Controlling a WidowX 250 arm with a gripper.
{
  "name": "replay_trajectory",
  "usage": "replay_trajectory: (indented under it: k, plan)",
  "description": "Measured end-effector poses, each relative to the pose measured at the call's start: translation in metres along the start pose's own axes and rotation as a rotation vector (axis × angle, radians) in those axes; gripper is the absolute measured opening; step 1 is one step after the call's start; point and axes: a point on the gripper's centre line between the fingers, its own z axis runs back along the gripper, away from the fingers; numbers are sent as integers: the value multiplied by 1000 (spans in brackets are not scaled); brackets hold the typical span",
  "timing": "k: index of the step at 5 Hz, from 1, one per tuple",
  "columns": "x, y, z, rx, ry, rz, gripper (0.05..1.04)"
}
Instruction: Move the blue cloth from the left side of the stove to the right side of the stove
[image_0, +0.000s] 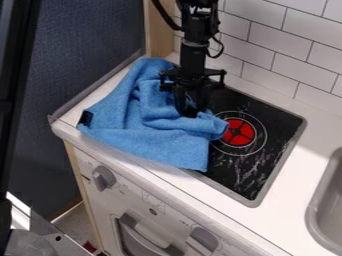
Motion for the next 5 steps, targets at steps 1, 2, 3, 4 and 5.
replay_trajectory:
  k: [1,2,3,4,5]
  plan:
    - [0,3,1,15,3,-7,155]
    - [4,3,3,12,-10,-14,66]
    - [4,1,14,3,-50,-7,55]
    - [-3,-12,37,-32,-96,-18,55]
    - [-21,-41,52,-49,-83,-90,55]
